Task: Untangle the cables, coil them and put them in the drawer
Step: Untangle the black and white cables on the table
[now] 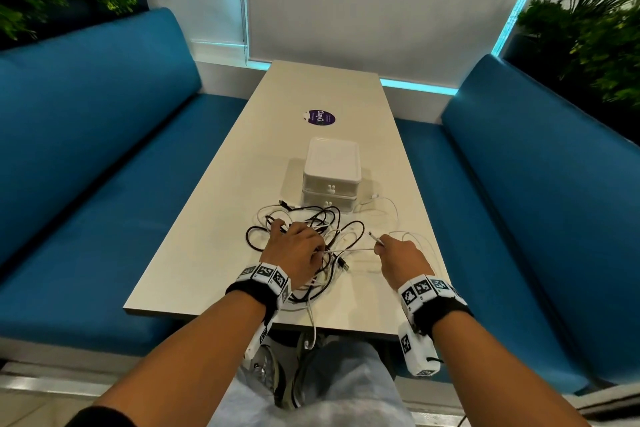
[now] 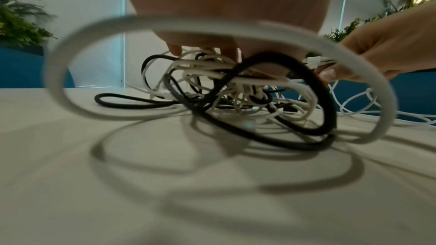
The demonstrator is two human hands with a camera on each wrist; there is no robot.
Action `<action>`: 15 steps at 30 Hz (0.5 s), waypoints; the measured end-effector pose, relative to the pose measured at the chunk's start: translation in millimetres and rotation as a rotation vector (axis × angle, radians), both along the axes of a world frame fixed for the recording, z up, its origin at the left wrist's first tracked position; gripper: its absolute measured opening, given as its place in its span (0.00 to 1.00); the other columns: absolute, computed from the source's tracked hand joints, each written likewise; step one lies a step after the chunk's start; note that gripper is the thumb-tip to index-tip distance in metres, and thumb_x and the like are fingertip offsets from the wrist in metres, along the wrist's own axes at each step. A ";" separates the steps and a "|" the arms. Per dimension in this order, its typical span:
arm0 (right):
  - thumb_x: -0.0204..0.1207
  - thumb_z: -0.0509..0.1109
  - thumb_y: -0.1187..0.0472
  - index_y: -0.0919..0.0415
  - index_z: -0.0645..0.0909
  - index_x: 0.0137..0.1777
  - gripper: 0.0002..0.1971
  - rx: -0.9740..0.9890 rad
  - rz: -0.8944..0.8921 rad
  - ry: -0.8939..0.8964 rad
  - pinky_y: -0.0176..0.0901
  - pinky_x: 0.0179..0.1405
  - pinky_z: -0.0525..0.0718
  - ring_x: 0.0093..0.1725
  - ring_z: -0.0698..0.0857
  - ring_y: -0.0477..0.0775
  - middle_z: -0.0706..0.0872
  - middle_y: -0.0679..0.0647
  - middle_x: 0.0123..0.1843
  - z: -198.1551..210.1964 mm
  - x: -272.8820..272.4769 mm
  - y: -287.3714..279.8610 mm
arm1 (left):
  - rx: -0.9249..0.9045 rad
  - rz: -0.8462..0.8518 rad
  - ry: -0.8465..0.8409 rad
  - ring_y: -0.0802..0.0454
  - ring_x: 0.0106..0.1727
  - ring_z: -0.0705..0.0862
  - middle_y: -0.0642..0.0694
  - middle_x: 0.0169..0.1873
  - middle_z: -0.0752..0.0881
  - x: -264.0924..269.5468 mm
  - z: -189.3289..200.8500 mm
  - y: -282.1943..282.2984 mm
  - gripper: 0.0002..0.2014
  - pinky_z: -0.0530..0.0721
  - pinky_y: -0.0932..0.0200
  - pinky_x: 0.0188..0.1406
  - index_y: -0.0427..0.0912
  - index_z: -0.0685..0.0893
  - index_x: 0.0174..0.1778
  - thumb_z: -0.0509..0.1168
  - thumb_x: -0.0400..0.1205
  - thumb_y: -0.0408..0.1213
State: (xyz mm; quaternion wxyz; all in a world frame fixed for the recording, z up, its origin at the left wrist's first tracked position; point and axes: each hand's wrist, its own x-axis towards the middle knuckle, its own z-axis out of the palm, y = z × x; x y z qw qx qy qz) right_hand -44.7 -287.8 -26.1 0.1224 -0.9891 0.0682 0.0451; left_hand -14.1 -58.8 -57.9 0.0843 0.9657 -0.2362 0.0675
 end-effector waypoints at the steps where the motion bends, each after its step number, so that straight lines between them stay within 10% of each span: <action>1: 0.85 0.56 0.60 0.53 0.78 0.56 0.09 0.003 -0.004 -0.005 0.52 0.43 0.86 0.41 0.85 0.61 0.85 0.58 0.46 0.8 0.9 -2.1 | 0.005 0.005 -0.008 0.56 0.72 0.71 0.63 0.61 0.82 0.8 -0.5 2.4 0.13 0.56 0.35 0.74 0.58 0.82 0.58 0.55 0.85 0.51; 15: 0.87 0.55 0.57 0.57 0.75 0.59 0.10 0.059 0.009 -0.066 0.51 0.37 0.81 0.37 0.81 0.64 0.80 0.58 0.39 -1.6 -4.9 -0.1 | 0.053 -0.066 -0.096 0.49 0.69 0.74 0.52 0.61 0.81 -11.8 -1.7 -42.6 0.13 0.55 0.39 0.78 0.50 0.81 0.60 0.62 0.80 0.39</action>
